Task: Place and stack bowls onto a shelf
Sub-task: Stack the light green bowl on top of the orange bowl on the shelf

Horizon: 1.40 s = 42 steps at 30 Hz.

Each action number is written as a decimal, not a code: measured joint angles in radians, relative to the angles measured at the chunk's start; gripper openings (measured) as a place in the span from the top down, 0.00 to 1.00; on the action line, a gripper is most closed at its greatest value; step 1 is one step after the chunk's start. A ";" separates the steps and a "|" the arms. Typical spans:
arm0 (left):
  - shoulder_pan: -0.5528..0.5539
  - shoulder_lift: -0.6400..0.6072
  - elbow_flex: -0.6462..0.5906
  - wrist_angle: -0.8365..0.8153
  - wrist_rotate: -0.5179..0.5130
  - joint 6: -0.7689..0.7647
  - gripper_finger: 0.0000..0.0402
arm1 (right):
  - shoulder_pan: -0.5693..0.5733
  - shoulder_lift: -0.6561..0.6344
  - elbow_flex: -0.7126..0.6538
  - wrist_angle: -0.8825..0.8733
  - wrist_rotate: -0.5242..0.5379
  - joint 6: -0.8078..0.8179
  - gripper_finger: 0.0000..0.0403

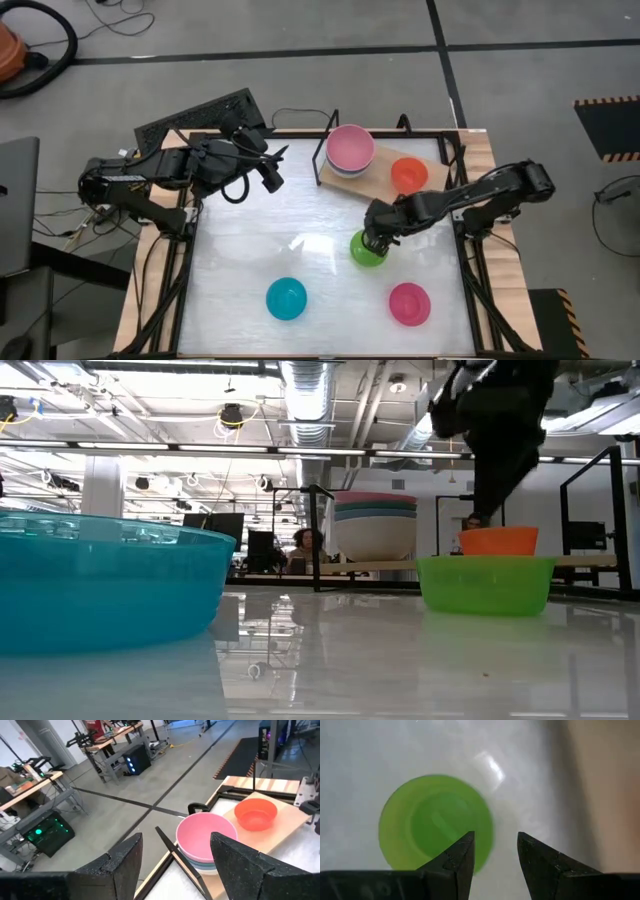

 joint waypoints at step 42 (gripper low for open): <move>0.000 0.000 0.000 -0.021 0.002 -0.020 0.45 | -0.070 0.019 -0.276 0.322 -0.226 0.011 0.94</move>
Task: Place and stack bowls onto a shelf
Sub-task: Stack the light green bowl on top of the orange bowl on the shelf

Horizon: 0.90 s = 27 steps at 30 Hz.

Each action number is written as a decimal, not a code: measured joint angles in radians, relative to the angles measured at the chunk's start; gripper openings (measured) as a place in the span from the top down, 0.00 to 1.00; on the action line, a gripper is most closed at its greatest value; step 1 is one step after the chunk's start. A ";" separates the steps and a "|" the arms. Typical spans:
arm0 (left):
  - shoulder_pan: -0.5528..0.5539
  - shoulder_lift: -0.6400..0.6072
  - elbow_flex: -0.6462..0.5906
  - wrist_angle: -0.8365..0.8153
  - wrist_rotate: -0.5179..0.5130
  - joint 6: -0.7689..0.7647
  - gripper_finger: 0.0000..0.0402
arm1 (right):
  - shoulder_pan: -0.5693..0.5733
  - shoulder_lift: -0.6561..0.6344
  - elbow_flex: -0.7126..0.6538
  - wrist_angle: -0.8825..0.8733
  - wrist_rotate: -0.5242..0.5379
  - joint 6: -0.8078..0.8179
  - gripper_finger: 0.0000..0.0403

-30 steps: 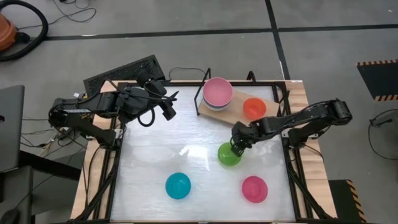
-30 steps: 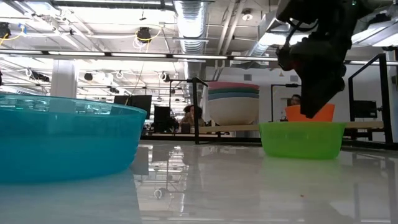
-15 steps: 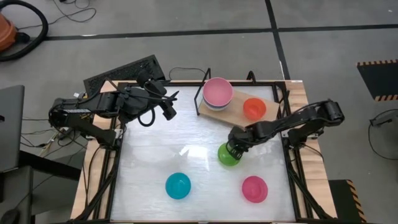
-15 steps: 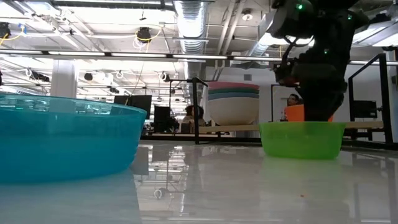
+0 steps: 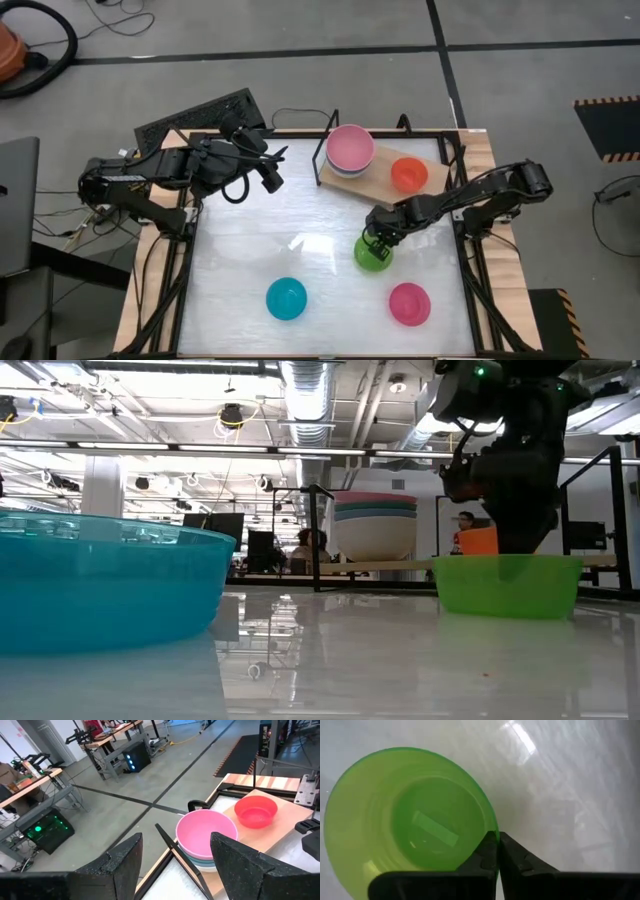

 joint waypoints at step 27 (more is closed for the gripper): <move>0.000 0.000 0.000 -0.012 0.000 -0.026 0.45 | -0.417 -0.372 0.288 -0.251 -0.023 -0.241 0.94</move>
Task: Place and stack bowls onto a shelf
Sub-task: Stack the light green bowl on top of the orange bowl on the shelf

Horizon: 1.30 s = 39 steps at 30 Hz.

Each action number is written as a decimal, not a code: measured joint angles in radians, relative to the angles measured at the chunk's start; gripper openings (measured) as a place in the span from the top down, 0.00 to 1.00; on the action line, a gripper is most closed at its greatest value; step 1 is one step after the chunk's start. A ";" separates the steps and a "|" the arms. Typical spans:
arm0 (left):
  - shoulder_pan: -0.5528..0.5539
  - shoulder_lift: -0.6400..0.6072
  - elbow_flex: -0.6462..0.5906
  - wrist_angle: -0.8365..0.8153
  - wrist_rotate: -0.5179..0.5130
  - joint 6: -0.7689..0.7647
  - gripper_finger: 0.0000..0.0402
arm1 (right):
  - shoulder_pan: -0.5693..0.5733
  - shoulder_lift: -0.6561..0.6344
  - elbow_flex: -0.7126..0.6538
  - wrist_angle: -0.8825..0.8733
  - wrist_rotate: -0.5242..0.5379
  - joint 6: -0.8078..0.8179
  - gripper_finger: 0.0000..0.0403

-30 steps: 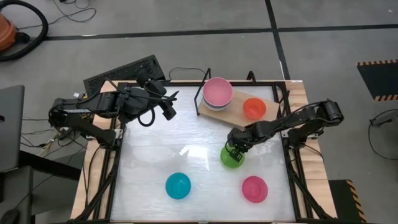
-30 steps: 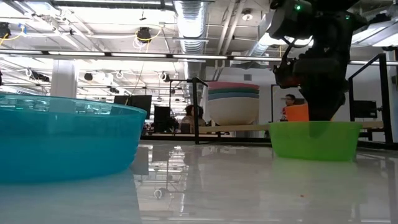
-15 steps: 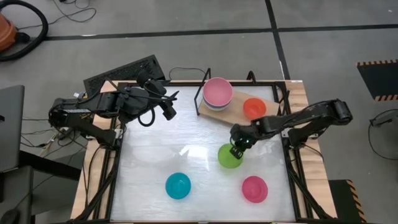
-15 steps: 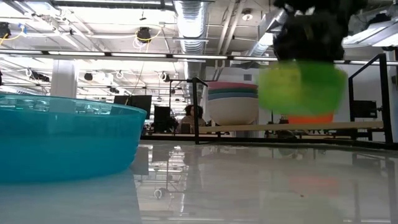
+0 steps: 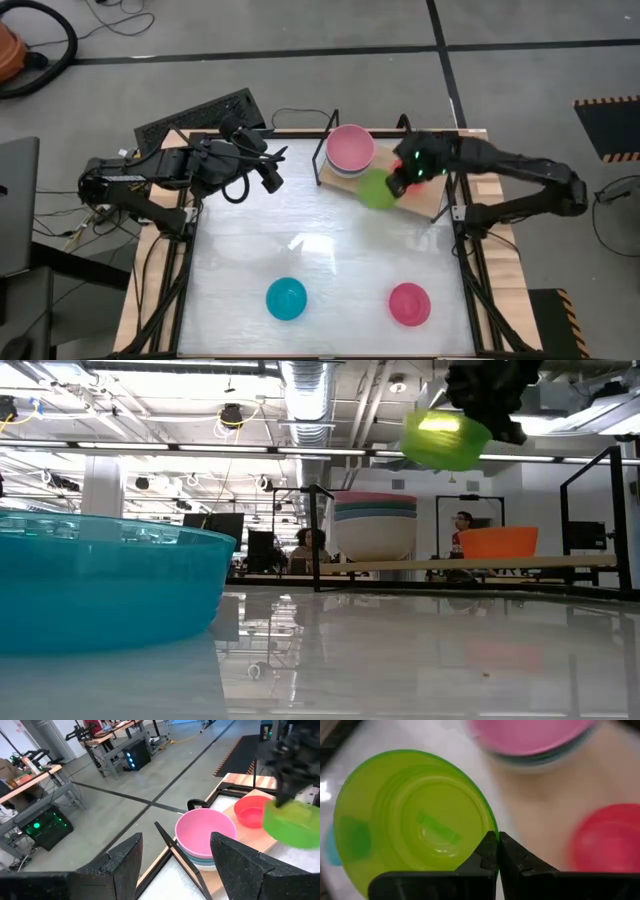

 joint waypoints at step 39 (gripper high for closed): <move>0.014 0.000 0.000 -0.024 -0.004 -0.014 0.45 | -0.798 0.059 -0.114 -0.133 -0.216 -0.589 0.94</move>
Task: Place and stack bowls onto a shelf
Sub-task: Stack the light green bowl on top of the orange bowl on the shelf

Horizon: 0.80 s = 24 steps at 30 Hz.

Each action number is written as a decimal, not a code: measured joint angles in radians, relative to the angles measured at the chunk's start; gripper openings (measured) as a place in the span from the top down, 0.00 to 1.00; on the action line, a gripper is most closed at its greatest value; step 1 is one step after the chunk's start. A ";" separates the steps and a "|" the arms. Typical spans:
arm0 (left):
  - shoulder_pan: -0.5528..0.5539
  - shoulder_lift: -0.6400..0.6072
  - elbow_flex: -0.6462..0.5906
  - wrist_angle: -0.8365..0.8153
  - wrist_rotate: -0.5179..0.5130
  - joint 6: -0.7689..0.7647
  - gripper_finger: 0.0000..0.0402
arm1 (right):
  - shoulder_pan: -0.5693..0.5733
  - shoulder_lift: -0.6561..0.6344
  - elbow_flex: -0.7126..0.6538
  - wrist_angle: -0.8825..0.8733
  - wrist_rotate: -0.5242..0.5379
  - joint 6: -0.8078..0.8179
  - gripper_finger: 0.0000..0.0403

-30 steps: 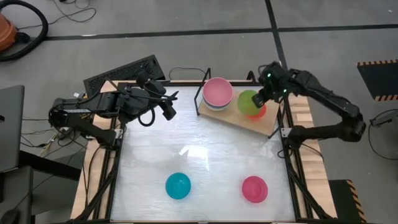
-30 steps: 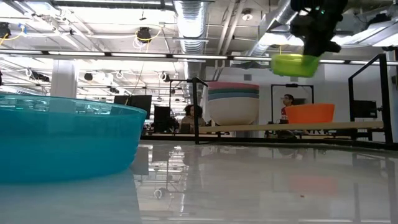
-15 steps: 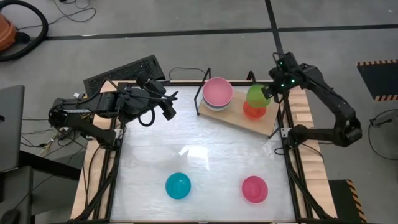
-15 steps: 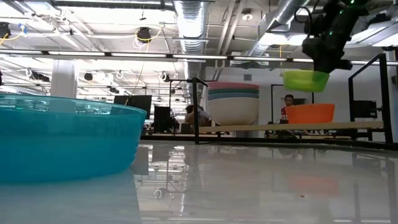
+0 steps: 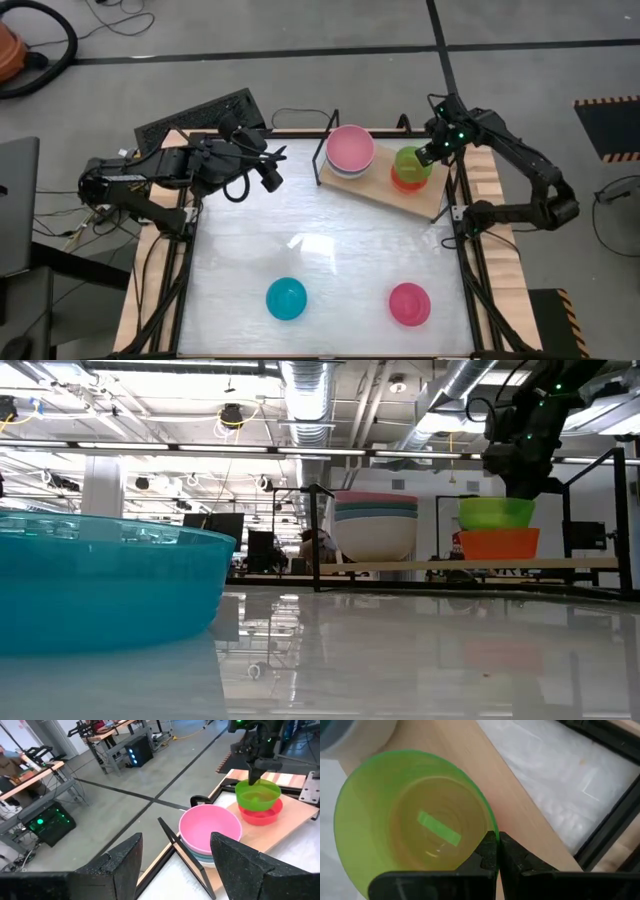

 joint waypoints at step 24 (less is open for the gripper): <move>0.006 0.000 0.000 -0.009 0.000 -0.005 0.45 | 0.020 0.010 -0.002 0.007 0.011 -0.094 0.94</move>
